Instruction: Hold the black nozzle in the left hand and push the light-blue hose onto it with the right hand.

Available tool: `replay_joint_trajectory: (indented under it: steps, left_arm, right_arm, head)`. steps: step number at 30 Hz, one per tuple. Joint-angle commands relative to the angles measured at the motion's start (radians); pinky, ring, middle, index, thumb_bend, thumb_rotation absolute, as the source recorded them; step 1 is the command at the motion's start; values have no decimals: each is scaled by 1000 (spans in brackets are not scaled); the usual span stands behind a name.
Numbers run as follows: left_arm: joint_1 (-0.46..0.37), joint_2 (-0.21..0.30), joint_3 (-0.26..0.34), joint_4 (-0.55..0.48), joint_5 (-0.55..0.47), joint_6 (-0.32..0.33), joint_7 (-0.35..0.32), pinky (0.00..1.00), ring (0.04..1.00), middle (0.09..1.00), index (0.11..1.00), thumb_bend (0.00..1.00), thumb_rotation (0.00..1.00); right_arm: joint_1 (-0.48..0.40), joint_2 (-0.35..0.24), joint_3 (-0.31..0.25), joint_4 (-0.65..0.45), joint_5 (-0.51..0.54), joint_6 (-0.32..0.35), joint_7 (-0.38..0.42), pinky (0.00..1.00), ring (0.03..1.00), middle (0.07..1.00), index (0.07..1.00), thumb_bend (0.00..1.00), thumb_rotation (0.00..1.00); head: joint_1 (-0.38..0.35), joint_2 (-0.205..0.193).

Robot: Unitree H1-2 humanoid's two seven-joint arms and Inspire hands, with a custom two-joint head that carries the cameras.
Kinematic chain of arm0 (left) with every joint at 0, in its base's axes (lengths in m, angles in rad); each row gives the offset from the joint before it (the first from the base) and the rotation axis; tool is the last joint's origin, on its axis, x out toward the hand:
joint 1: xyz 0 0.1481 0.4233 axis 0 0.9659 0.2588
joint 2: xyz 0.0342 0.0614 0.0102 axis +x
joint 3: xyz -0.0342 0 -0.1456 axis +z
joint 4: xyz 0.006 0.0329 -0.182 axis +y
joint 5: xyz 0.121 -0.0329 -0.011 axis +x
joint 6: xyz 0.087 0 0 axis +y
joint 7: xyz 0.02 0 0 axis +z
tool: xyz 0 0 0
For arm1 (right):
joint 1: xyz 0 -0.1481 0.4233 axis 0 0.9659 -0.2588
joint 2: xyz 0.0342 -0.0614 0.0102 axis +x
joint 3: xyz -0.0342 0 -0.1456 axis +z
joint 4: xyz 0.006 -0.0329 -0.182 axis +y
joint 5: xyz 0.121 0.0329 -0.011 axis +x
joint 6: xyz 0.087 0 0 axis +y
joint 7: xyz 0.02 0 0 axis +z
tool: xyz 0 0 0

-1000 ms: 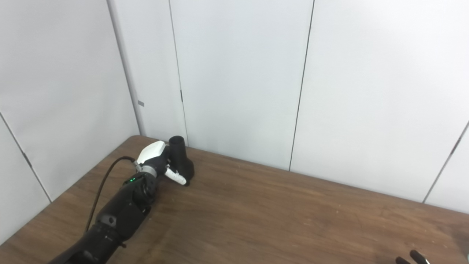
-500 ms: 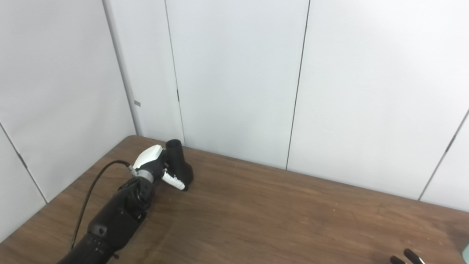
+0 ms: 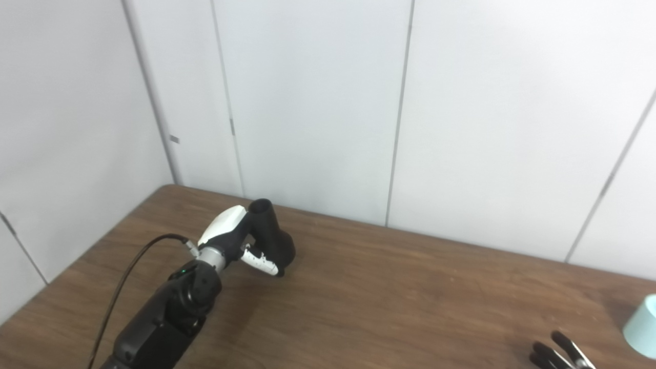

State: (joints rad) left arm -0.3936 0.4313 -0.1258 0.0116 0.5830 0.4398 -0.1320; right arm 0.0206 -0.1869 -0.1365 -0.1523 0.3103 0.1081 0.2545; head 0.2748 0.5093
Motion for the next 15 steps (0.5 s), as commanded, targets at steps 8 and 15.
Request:
replay_joint_trajectory:
  steps: [8, 15]
  left_arm:
    - [65, -54, -78, -139, 5, -57, -30, 1000, 674, 500, 470, 523, 0]
    - [126, -81, -201, -206, 18, -45, -123, 1000, 718, 523, 449, 520, 0]
  right_arm:
    - [-17, 9, 30, -104, -22, 4, -33, 803, 866, 838, 905, 670, 940]
    - [-21, 20, 50, -153, -35, 44, -61, 810, 882, 853, 920, 640, 974]
  head:
    - [-67, 24]
    - [-121, 43]
